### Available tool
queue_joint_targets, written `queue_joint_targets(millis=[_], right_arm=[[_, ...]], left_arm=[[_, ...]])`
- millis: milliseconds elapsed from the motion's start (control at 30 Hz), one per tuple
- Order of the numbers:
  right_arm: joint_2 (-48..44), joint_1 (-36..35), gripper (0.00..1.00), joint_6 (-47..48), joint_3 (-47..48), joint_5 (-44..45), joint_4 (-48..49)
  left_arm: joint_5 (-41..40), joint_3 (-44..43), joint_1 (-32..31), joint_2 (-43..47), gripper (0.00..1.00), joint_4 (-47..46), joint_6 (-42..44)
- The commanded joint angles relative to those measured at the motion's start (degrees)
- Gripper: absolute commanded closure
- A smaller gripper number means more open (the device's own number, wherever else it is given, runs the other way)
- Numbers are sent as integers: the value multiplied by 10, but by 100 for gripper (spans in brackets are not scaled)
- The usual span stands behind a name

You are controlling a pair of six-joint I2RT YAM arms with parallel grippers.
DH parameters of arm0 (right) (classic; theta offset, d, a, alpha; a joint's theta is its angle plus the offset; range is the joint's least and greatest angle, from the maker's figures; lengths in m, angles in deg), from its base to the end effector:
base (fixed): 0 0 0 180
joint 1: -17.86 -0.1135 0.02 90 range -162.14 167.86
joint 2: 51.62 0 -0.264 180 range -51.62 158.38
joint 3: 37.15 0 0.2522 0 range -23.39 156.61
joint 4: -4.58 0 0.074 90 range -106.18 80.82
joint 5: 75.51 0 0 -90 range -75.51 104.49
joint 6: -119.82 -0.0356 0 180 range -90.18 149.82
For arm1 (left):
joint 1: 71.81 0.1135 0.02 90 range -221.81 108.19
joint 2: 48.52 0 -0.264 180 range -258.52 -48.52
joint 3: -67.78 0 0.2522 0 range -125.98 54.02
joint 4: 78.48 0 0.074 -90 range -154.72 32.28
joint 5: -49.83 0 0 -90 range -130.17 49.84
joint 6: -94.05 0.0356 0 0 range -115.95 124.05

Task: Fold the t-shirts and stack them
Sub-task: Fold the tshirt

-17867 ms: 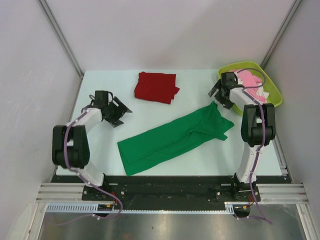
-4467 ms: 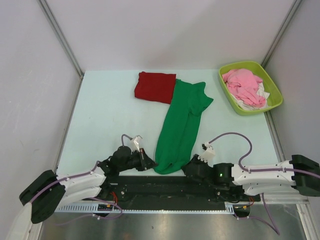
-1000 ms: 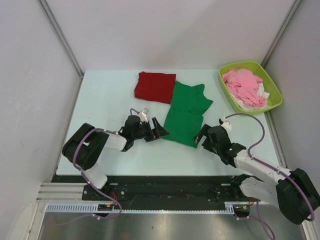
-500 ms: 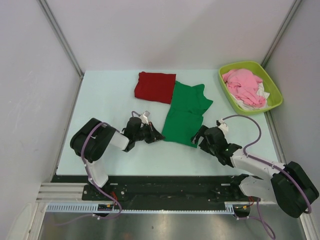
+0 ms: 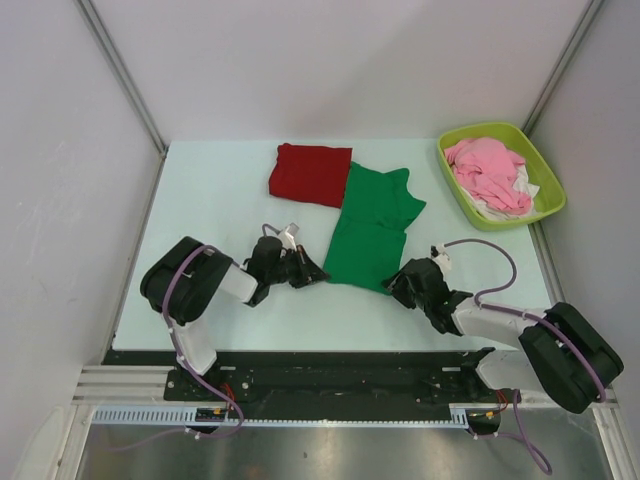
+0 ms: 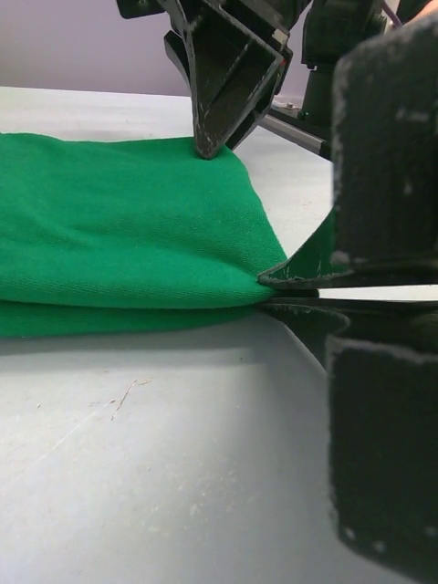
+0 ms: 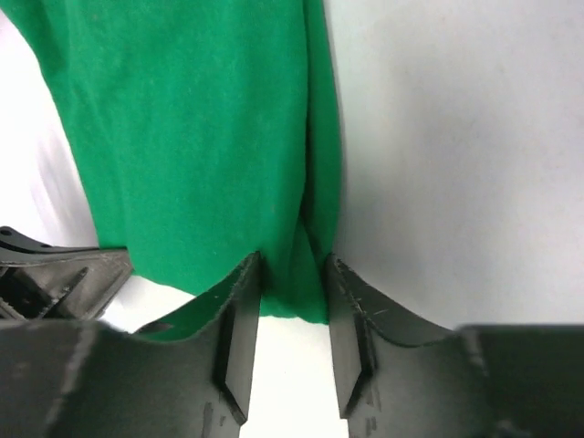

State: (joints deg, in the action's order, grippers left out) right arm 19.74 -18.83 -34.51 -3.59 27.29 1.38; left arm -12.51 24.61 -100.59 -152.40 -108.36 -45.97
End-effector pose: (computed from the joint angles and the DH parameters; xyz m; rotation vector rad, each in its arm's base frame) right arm 0.1787 0.1233 0.1378 0.6790 2.2564 0.6598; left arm 0.2526 -0.1576 0.0957 -0.1085 2.3328 -1.2734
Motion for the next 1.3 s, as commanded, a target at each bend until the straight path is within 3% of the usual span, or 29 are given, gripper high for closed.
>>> queue_joint_targets(millis=[0,33,67,100,367,533,700,733,933,1067,1267], right_arm=[[6,-8,68,-20,-13,-1,1],[2,-9,75,-22,-17,1,-3],[-2,-10,95,-22,-18,10,-6],[-5,-10,100,-22,-18,13,-16],[-104,-36,100,3,-19,44,-141],[-219,-132,100,-35,-22,96,-274],[-282,-251,100,-108,-21,141,-378],[-285,-301,100,-139,-21,168,-389],[-265,-420,100,-215,1,250,-441],[-264,-444,100,-141,41,290,-403],[-287,-365,100,24,87,247,-306]], left_arm=[[3,25,-9,3,100,30,0],[4,28,-10,8,100,29,-2],[4,30,-13,10,100,25,-3],[3,41,-15,15,100,12,-10],[-41,124,-110,75,100,-14,-36],[-103,181,-198,138,100,-39,-84],[-190,226,-283,255,100,28,-124],[-224,232,-312,273,100,39,-132],[-307,252,-394,397,100,148,-179],[-336,191,-393,489,100,271,-136],[-298,100,-342,499,100,306,-69]])
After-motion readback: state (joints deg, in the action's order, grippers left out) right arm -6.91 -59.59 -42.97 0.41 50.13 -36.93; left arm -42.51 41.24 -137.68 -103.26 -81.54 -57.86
